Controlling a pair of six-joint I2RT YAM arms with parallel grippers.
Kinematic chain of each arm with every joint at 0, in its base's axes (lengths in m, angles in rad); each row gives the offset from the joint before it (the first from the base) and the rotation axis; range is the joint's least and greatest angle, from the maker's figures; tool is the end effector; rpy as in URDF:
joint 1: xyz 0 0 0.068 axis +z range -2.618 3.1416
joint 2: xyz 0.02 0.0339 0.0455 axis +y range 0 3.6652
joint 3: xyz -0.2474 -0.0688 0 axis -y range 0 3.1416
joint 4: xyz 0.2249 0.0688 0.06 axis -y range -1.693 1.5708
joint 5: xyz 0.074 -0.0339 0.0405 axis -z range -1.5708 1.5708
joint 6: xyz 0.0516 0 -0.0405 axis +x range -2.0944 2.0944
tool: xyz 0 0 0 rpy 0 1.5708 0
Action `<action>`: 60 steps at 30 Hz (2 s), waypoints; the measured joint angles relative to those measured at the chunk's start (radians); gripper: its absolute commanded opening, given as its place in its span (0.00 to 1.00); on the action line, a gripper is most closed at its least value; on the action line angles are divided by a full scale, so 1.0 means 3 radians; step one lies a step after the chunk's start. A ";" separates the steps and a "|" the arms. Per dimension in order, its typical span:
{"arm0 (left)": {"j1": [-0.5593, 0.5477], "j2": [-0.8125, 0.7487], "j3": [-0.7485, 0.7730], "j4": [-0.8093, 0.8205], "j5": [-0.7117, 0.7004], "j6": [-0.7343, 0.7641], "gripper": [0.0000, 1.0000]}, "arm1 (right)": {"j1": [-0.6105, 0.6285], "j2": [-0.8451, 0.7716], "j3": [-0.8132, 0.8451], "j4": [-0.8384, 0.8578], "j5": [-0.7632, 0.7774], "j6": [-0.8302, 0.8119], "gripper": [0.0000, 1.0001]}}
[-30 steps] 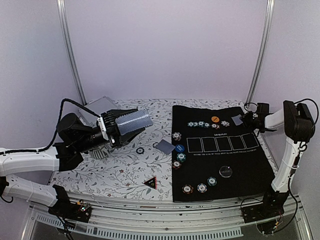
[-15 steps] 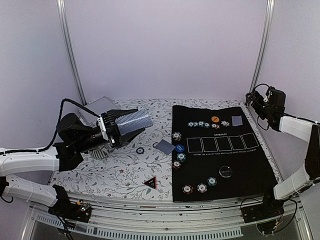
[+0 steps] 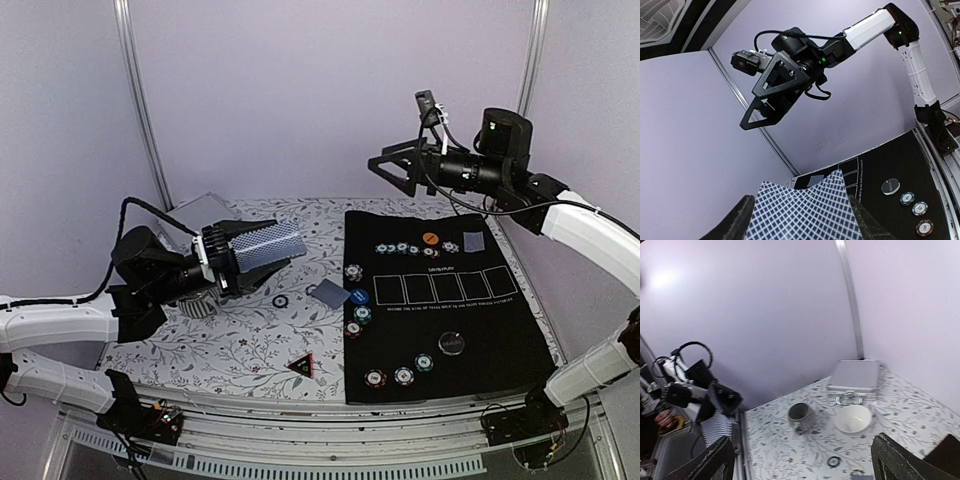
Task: Distribute texas hold em gaming equipment
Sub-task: Pick up the poker card from the face-down deck piles.
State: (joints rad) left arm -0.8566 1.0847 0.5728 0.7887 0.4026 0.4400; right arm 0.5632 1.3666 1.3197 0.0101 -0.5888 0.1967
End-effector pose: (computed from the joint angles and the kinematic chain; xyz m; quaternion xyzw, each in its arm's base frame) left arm 0.1463 -0.1997 0.3076 0.4838 0.3745 -0.2796 0.7400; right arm 0.2503 0.1919 0.4008 -0.3236 0.6408 0.4403 0.5393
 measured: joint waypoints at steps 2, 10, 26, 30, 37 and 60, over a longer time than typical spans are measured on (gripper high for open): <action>0.0000 0.0000 0.0001 0.0008 0.0010 -0.0001 0.56 | 0.0275 0.0136 0.0172 -0.0057 -0.0215 0.0010 0.94; -0.0001 0.0000 0.0001 0.0022 0.0014 0.0000 0.56 | 0.0884 0.0769 0.0567 -0.0487 -0.0521 0.0066 0.94; -0.0003 0.0001 0.0000 0.0003 0.0013 0.0011 0.56 | 0.1213 0.1275 0.0940 -0.0665 -0.0362 0.0228 0.93; -0.0003 0.0005 0.0000 -0.0031 0.0011 0.0018 0.56 | 0.1213 0.1328 0.1017 -0.0759 -0.0234 0.0248 0.93; -0.0003 0.0008 -0.0004 -0.0067 -0.0003 0.0037 0.56 | 0.1213 0.1314 0.1077 -0.0982 -0.0011 0.0135 0.94; -0.0003 0.0008 -0.0050 -0.0055 -0.0038 0.0042 0.56 | 0.1129 0.1151 0.1188 -0.1498 0.0086 -0.0183 0.57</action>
State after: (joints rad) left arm -0.8574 1.0870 0.5579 0.7723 0.3912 0.4526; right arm 0.9020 1.7119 1.6760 -0.4393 -0.5629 0.1417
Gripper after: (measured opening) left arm 0.564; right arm 0.695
